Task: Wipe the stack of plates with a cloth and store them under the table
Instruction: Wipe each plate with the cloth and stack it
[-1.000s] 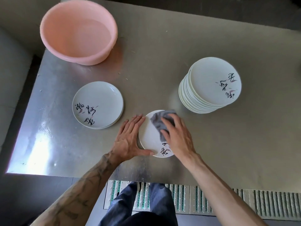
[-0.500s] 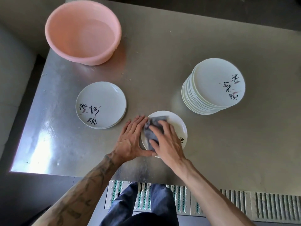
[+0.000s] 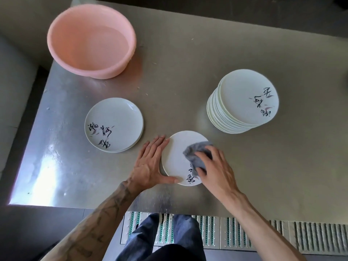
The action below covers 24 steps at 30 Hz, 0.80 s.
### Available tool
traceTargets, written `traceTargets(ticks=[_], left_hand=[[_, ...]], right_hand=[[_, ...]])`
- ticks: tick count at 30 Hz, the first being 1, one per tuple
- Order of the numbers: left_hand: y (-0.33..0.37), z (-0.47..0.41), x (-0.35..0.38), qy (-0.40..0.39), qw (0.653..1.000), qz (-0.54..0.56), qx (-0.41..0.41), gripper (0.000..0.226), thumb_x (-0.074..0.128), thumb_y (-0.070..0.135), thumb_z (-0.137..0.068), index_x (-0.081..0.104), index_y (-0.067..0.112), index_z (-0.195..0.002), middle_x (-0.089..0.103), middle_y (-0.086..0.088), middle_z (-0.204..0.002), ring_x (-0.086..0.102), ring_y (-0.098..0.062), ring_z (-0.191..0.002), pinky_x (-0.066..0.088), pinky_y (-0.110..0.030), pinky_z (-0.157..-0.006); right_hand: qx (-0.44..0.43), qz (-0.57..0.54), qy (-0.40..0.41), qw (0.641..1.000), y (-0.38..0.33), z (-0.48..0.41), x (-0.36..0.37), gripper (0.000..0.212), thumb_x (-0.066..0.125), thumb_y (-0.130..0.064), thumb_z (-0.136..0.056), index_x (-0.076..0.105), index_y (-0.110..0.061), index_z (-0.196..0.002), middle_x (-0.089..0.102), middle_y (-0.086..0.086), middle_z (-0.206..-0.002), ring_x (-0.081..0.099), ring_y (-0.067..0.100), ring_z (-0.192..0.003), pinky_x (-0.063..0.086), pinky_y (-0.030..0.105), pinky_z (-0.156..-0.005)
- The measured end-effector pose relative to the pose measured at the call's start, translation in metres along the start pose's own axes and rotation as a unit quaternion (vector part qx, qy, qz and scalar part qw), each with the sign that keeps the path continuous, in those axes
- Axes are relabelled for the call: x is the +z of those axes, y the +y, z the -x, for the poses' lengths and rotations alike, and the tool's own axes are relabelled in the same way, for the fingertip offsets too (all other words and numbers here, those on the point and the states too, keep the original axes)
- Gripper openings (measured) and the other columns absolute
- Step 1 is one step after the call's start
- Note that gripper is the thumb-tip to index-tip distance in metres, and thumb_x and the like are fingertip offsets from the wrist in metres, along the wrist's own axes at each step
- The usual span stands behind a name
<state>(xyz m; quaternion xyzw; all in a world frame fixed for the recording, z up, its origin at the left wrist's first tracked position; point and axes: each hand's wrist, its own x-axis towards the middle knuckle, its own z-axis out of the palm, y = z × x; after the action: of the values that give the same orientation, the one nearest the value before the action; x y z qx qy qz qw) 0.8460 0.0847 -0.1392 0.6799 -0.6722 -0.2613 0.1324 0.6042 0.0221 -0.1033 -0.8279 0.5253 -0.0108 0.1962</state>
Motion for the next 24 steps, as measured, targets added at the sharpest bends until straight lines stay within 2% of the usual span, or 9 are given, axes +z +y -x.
traceTargets(ticks=[2,5,8,10,13,17,19,22,24], left_hand=[[-0.001,0.000,0.000,-0.002,1.000,0.000,-0.001,0.138,0.066,0.094,-0.057,0.027,0.013,-0.162,0.020,-0.001,-0.170,0.014,-0.016,-0.158,0.003,-0.039,-0.129],[-0.002,-0.001,0.000,-0.011,1.000,-0.006,0.000,0.138,0.065,0.095,-0.058,0.025,0.014,-0.162,0.018,0.000,-0.170,0.012,-0.015,-0.158,0.000,-0.038,-0.129],[-0.003,0.000,0.000,-0.016,1.000,-0.007,0.001,0.138,0.065,0.095,-0.059,0.022,0.016,-0.163,0.016,0.001,-0.171,0.009,-0.013,-0.159,0.002,-0.040,-0.129],[-0.002,0.000,0.000,-0.017,1.000,-0.008,0.001,0.138,0.064,0.096,-0.058,0.021,0.016,-0.163,0.015,0.002,-0.171,0.007,-0.012,-0.159,0.004,-0.041,-0.129],[-0.002,0.000,0.001,-0.005,1.000,-0.001,0.002,0.137,0.065,0.094,-0.059,0.025,0.013,-0.162,0.020,0.000,-0.170,0.012,-0.014,-0.158,0.008,-0.042,-0.129],[-0.002,0.000,0.002,0.004,1.000,-0.002,0.012,0.135,0.063,0.093,-0.061,0.029,0.010,-0.160,0.023,-0.002,-0.169,0.017,-0.017,-0.158,0.009,-0.042,-0.129],[-0.003,0.000,0.003,-0.004,1.000,-0.003,0.012,0.138,0.063,0.095,-0.059,0.027,0.010,-0.161,0.022,-0.002,-0.169,0.016,-0.017,-0.158,0.009,-0.043,-0.129],[-0.005,0.000,0.005,0.003,1.000,-0.007,0.012,0.140,0.064,0.097,-0.058,0.025,0.011,-0.161,0.023,-0.001,-0.169,0.015,-0.015,-0.158,0.009,-0.044,-0.129],[-0.006,0.000,0.007,0.002,1.000,-0.004,0.011,0.141,0.064,0.098,-0.058,0.024,0.012,-0.162,0.022,0.000,-0.170,0.013,-0.014,-0.158,0.009,-0.044,-0.129]], right_hand=[[-0.017,-0.004,-0.011,1.000,-0.001,0.024,0.004,0.049,0.076,-0.028,-0.080,0.063,-0.031,-0.128,0.048,-0.005,-0.129,0.050,0.019,-0.117,0.055,0.033,-0.089],[-0.011,-0.020,-0.016,1.000,-0.011,0.031,0.014,0.049,0.074,-0.036,-0.084,0.062,-0.031,-0.130,0.045,-0.006,-0.134,0.048,0.018,-0.122,0.054,0.032,-0.094],[0.027,-0.035,0.005,0.999,-0.020,0.001,0.018,0.055,0.072,-0.038,-0.088,0.057,-0.028,-0.140,0.041,0.000,-0.145,0.041,0.022,-0.133,0.048,0.038,-0.105],[0.021,-0.038,0.012,0.999,-0.028,-0.024,0.020,0.056,0.072,-0.037,-0.089,0.056,-0.028,-0.142,0.041,0.003,-0.146,0.040,0.026,-0.136,0.045,0.043,-0.108],[-0.031,-0.041,-0.024,0.998,-0.043,-0.043,0.025,0.057,0.074,-0.037,-0.087,0.054,-0.032,-0.140,0.040,0.002,-0.144,0.040,0.025,-0.133,0.048,0.045,-0.103],[-0.125,-0.021,-0.061,0.990,-0.033,-0.022,0.024,0.053,0.074,-0.036,-0.087,0.055,-0.033,-0.137,0.040,-0.002,-0.146,0.044,0.023,-0.129,0.051,0.041,-0.100],[-0.094,-0.008,-0.045,0.995,-0.013,-0.015,0.014,0.051,0.074,-0.033,-0.087,0.058,-0.032,-0.135,0.043,-0.001,-0.146,0.046,0.023,-0.130,0.051,0.039,-0.099],[-0.001,0.016,0.021,1.000,0.006,-0.002,0.003,0.043,0.072,-0.027,-0.088,0.064,-0.027,-0.130,0.049,0.001,-0.142,0.048,0.025,-0.127,0.051,0.039,-0.100],[0.060,-0.021,0.052,0.997,0.005,0.019,0.007,0.039,0.072,-0.020,-0.089,0.066,-0.023,-0.128,0.047,0.000,-0.142,0.050,0.024,-0.124,0.052,0.037,-0.099]])
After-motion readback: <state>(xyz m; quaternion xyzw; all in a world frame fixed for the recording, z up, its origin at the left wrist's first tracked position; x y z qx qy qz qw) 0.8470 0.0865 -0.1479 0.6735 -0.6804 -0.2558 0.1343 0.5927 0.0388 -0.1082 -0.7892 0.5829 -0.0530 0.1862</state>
